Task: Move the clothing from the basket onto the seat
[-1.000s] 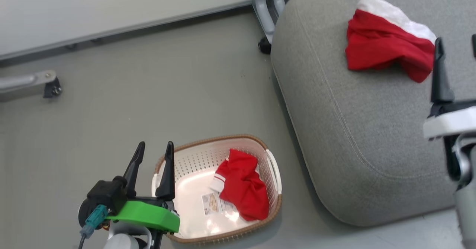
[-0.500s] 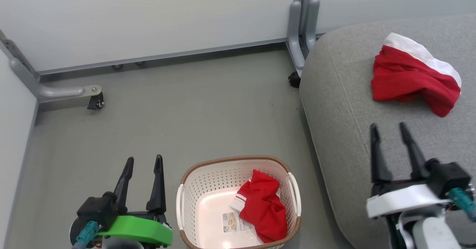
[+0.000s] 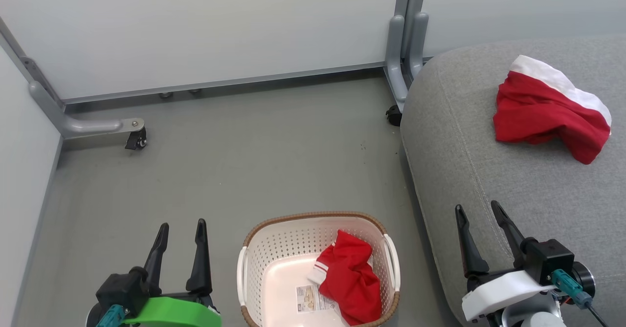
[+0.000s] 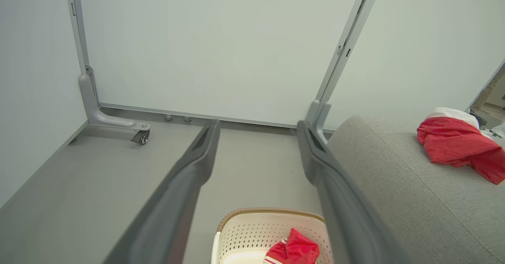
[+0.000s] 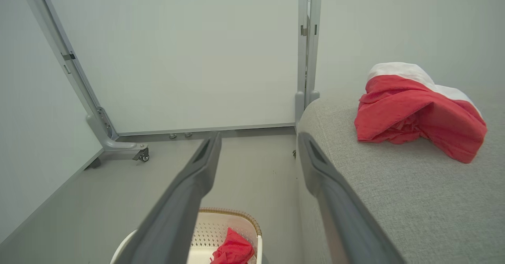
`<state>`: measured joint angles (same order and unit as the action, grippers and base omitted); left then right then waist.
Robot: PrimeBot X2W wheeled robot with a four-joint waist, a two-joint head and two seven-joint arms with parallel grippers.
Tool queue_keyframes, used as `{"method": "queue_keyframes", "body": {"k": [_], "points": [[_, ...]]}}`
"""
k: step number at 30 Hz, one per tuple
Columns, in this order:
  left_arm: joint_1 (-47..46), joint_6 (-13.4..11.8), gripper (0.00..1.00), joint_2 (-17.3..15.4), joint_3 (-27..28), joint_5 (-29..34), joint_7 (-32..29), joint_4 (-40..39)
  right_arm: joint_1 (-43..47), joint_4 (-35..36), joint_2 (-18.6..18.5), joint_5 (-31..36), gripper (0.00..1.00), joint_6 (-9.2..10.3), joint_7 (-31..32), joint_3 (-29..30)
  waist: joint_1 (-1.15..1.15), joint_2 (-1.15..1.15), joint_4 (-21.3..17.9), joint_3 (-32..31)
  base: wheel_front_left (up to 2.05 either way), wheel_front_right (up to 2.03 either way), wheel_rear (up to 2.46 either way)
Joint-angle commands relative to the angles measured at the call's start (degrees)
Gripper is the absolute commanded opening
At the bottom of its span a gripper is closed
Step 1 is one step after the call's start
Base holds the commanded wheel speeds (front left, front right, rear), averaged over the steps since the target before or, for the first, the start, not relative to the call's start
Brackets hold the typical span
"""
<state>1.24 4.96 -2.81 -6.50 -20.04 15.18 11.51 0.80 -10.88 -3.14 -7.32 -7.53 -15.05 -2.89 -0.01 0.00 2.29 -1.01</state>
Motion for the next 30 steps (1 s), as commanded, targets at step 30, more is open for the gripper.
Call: {"method": "queue_keyframes", "body": {"k": [30], "points": [[0.85,0.08,1.0,-0.16,-0.09,0.25,-0.06,0.87,-0.96,0.31,0.22,-1.15,1.0,0.08,-0.18,0.26,0.01,0.0,-0.18,0.19,0.0,0.0,0.0]]}}
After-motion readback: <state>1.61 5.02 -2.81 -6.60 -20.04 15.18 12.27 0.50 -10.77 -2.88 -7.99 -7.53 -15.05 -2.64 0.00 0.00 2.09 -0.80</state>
